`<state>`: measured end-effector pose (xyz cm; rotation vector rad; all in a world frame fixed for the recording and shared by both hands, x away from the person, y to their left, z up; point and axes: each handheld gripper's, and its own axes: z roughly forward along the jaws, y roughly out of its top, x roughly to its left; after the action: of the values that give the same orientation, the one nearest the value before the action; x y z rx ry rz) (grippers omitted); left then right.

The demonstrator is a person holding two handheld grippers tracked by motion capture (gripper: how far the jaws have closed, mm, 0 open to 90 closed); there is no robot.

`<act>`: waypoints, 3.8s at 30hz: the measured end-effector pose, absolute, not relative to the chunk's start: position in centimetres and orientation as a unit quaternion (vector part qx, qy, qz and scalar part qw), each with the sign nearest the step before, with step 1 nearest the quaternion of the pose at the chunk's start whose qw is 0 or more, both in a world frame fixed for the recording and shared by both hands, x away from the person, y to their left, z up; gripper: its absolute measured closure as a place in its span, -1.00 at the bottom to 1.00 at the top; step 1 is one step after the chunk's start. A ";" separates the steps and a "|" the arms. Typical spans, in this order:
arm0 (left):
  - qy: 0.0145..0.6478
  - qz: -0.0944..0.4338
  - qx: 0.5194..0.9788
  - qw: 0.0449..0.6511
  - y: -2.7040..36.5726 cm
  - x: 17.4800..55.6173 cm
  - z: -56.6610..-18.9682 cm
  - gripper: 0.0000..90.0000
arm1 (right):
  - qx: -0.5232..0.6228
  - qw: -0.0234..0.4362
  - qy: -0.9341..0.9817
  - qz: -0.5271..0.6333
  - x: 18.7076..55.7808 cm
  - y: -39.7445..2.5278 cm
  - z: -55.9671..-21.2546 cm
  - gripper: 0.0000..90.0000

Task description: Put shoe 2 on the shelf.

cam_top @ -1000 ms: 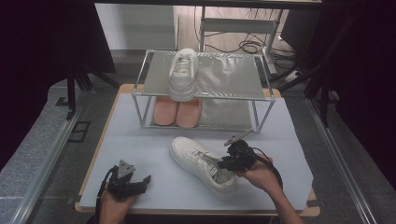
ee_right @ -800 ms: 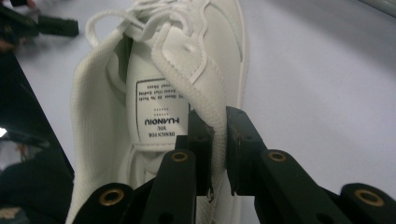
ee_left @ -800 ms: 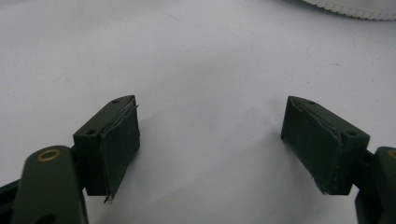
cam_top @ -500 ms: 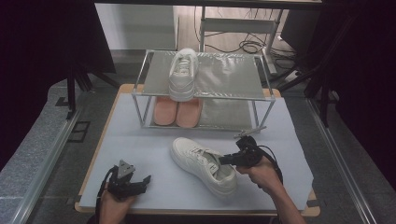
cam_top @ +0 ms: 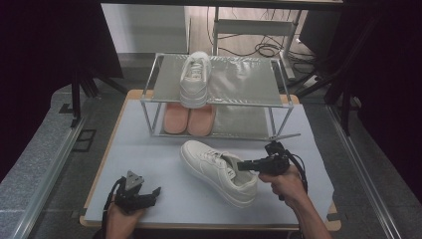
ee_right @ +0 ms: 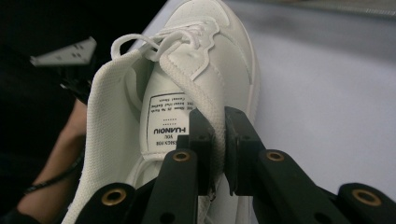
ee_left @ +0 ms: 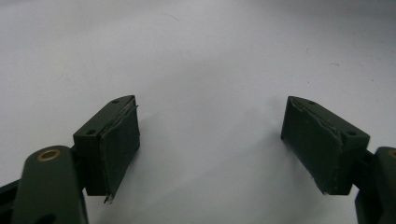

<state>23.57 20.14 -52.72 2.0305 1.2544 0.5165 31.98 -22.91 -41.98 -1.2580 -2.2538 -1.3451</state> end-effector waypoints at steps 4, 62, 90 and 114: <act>0.481 0.199 0.782 0.342 20.2 23.6 -52.7 -0.57 | -0.435 0.115 -0.753 -0.480 31.9 -23.9 -41.1 0.84; 0.482 0.199 0.781 0.343 20.2 23.6 -52.7 -0.57 | -0.574 -0.009 -0.572 -0.586 38.4 -26.5 -31.0 0.84; 0.481 0.200 0.781 0.344 20.2 23.6 -52.7 -0.57 | -0.564 -0.030 -0.540 -0.624 42.0 -25.1 -31.1 0.26; 0.482 0.200 0.781 0.344 20.1 23.6 -52.7 -0.57 | -0.414 -0.165 -0.693 -0.568 34.5 -26.5 -34.8 1.00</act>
<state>23.56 20.14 -52.75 2.0284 1.2522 0.5205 34.49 -26.46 -34.84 -1.4560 -2.4381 -1.9984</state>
